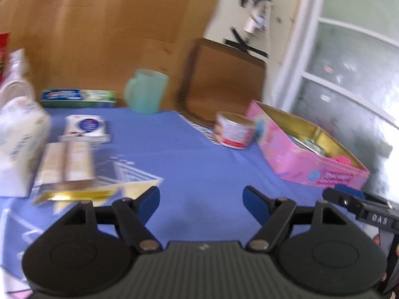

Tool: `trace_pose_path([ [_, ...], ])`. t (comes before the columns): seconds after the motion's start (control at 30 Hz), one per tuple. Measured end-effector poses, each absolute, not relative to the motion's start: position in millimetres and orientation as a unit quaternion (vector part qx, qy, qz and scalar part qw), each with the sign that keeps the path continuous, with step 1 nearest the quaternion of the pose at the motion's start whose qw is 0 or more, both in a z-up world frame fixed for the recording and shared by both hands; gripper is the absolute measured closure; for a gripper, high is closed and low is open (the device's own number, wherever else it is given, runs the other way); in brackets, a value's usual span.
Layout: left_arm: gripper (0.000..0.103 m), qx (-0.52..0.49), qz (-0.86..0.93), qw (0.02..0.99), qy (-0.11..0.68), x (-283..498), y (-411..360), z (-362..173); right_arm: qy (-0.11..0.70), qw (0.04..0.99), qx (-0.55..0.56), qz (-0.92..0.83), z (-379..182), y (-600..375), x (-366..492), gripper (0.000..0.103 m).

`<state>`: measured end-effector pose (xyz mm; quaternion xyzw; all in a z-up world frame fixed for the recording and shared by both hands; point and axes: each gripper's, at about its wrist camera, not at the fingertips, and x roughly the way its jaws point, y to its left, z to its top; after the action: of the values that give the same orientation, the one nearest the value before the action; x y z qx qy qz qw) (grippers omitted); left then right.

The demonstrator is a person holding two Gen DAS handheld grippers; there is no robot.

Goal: Organize soft objects
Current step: 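Move the open right tool back over the table, then grasp the clear bag of wafer snacks with the right tool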

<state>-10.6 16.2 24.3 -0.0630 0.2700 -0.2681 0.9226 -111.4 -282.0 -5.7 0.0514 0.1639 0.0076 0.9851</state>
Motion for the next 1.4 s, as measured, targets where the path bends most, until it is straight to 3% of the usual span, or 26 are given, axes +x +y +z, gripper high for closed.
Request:
trace_pose_path([
  [0.37,0.027,-0.103,-0.097,0.962,0.234,-4,106,17,0.183,0.978,0.035,0.09,2,-234,-86,0.035],
  [0.7,0.025,-0.249,-0.074,0.951,0.17,-18,156,10,0.246,0.937,0.035,0.246,11,-125,-5,0.034],
  [0.87,0.024,-0.29,-0.07,0.941,0.161,-20,171,5,0.289,0.911,-0.016,0.293,-4,-57,29,0.02],
  [0.9,0.024,-0.289,-0.071,0.941,0.162,-19,172,4,0.297,0.909,-0.03,0.29,-10,-45,36,0.022],
  [1.0,0.024,-0.28,-0.077,0.944,0.16,-17,170,6,0.306,0.911,-0.054,0.27,-22,-38,51,0.055],
  [1.03,0.024,-0.276,-0.078,0.945,0.159,-17,169,6,0.306,0.91,-0.047,0.275,-20,-42,52,0.073],
  [1.13,0.024,-0.265,-0.081,0.947,0.161,-18,165,6,0.307,0.91,-0.036,0.277,-16,-65,45,0.09],
  [1.2,0.024,-0.26,-0.082,0.948,0.163,-17,163,7,0.3,0.913,-0.044,0.271,-15,-79,34,0.095],
  [1.4,0.024,-0.218,-0.102,0.952,0.188,-12,149,10,0.295,0.925,-0.019,0.239,-19,-147,-9,0.096],
])
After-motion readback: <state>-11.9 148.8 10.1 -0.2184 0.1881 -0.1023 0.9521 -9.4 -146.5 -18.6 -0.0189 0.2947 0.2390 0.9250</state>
